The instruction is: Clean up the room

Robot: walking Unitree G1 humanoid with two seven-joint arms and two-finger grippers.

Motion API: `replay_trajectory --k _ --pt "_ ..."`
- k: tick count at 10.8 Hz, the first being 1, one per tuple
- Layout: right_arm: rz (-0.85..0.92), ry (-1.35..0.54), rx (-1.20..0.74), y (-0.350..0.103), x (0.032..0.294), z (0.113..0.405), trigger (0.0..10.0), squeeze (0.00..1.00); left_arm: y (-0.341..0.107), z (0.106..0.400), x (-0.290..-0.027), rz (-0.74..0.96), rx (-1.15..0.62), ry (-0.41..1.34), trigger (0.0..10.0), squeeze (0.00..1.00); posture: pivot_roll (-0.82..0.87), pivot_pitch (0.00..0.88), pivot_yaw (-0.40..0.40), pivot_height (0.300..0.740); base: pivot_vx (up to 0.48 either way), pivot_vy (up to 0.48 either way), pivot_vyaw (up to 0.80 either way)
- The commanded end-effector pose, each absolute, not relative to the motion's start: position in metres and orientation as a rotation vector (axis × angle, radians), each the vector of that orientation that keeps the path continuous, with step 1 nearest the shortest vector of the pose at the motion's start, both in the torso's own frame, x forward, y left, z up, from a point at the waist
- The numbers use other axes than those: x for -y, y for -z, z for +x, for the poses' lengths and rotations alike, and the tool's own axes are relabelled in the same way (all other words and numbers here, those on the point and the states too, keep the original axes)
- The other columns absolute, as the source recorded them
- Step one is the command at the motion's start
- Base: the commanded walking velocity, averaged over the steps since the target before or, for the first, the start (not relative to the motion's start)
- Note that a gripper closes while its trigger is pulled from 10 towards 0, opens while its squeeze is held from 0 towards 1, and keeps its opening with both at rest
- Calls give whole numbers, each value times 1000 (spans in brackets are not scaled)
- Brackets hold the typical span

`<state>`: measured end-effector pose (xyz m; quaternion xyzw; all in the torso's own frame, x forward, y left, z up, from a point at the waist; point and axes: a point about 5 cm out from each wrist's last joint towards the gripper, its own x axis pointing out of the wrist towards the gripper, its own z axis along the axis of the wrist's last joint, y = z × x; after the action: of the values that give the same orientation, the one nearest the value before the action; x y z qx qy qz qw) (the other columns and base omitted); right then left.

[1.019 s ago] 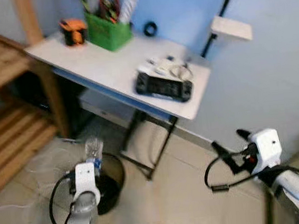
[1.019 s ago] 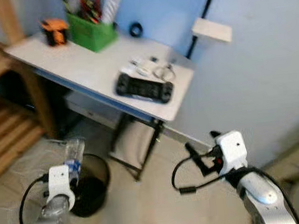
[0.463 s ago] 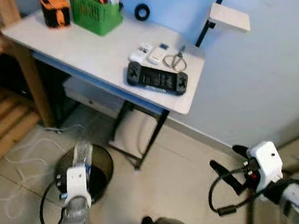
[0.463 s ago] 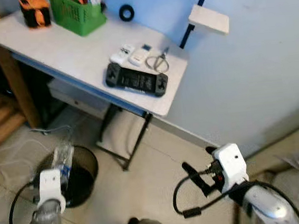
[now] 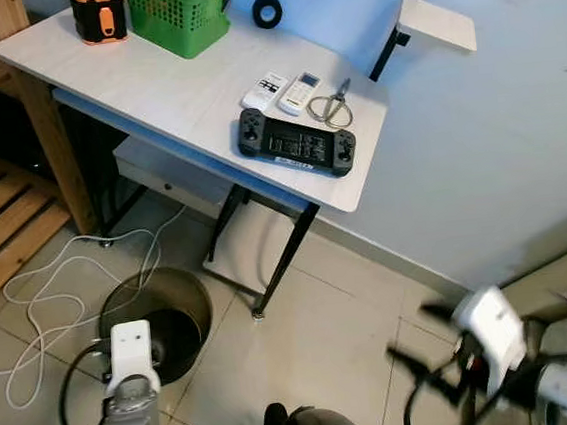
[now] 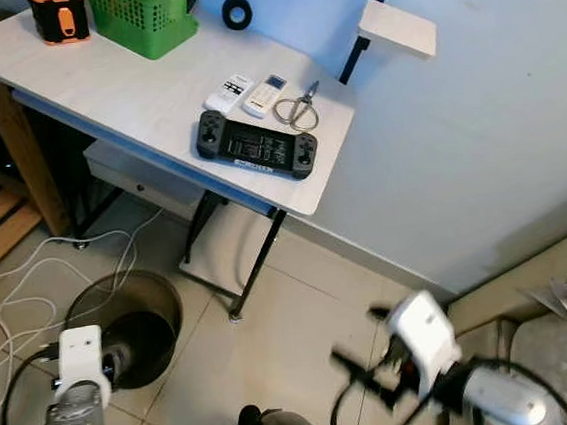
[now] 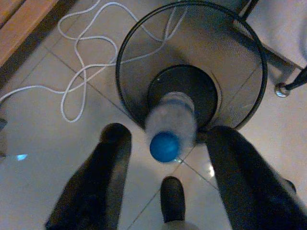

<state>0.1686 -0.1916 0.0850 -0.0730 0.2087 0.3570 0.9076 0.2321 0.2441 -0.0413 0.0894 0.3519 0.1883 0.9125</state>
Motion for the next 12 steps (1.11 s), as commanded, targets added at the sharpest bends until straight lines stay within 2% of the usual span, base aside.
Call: replay_trajectory --k 1,3,4,5,8,10,11,12 --pt "-169 -743 -469 -81 197 167 10000 0 49 226 -236 179 -771 -382 10000 1000 -280 197 -263 740 0 0 0" --pt "-166 -754 -451 -85 196 176 10000 0 48 226 -237 186 -767 -388 10000 1000 -265 193 -267 740 0 0 0" --pt "-159 -747 -444 -84 195 178 10000 0 46 228 -237 184 -749 -388 10000 753 -253 191 -263 740 0 0 0" --pt "-134 -694 -415 -82 193 183 10000 0 42 233 -235 194 -698 -376 10000 0 -219 181 -241 740 0 0 0" --pt "-37 -388 -259 -83 196 207 10000 0 18 252 -217 137 -448 -284 10000 0 -104 108 -134 740 0 0 0" --pt "26 -237 -173 -78 191 224 10000 0 -17 259 -200 41 -316 -204 10000 0 -37 14 -29 740 0 0 0" --pt "70 -171 -127 -76 186 236 10000 0 -58 281 -186 61 -173 -91 10000 0 -18 0 28 740 0 0 0" --pt "74 -133 -110 -76 188 240 10000 0 -78 292 -172 73 -109 -4 10000 0 -21 0 39 740 0 0 0"
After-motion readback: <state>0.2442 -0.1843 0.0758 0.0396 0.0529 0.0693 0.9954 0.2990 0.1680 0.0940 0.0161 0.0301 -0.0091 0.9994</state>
